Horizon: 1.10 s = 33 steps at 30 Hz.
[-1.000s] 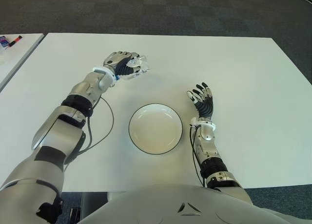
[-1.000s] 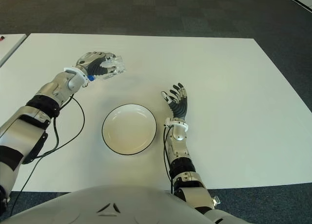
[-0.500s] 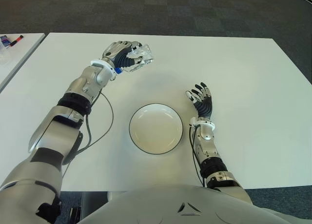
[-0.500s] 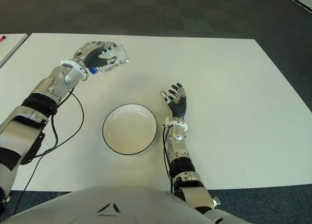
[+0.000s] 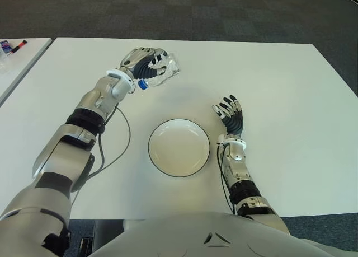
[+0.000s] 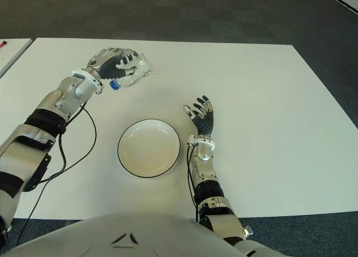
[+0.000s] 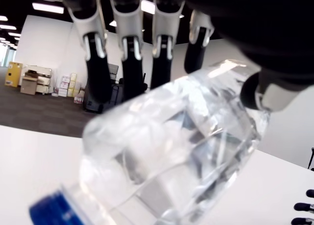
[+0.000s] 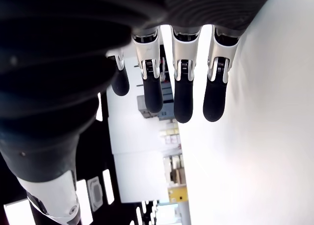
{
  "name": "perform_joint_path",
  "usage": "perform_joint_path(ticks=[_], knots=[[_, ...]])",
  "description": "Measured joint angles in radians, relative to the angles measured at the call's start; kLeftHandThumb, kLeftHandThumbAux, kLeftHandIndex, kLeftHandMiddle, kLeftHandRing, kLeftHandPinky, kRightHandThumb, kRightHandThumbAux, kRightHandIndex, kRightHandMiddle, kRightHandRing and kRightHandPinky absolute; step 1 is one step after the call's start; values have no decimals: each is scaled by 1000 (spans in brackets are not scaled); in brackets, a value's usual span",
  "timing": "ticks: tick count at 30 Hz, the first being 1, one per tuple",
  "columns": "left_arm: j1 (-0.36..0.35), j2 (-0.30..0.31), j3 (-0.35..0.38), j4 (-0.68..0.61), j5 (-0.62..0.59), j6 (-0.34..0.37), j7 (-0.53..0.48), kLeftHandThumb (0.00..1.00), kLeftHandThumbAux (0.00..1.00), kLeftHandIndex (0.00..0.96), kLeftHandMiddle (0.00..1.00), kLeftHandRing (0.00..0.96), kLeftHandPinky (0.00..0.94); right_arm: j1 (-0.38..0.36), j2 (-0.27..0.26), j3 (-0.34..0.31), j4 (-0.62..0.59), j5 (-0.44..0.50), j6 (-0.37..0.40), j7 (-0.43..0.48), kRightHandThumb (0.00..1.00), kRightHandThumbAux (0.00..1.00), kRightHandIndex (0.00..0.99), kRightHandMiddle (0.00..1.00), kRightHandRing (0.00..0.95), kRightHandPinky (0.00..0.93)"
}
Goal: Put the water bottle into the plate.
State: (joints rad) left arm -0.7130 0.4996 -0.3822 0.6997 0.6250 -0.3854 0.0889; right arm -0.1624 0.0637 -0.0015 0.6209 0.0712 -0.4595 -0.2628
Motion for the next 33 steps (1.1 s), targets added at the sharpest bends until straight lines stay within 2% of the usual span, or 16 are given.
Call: perform_joint_path(ticks=[4, 11, 18, 23, 29, 33], knots=[[27, 1, 20, -87, -23, 2, -32, 857, 660, 414, 581, 740, 661, 0, 0, 0, 0, 0, 1, -2, 638, 774, 135, 233, 264, 323], [98, 2, 54, -226, -61, 9, -86, 851, 665, 398, 553, 695, 627, 0, 0, 2, 0, -5, 2, -2, 627, 778, 131, 227, 261, 322], [254, -5, 100, -436, -109, 57, -127, 848, 667, 396, 513, 681, 640, -1, 0, -1, 4, -6, 2, -2, 642, 781, 133, 228, 259, 320], [344, -25, 128, -509, -152, 105, -151, 849, 667, 404, 497, 675, 652, -2, 0, -1, 9, -6, 2, -1, 644, 777, 133, 231, 261, 323], [387, -47, 145, -548, -176, 150, -160, 853, 664, 419, 487, 684, 655, -5, 0, -1, 16, -7, 2, -1, 630, 769, 134, 234, 265, 325], [388, -56, 148, -567, -175, 168, -160, 855, 662, 405, 544, 716, 710, -5, 0, 0, 19, -9, 2, -2, 625, 769, 135, 239, 268, 325]])
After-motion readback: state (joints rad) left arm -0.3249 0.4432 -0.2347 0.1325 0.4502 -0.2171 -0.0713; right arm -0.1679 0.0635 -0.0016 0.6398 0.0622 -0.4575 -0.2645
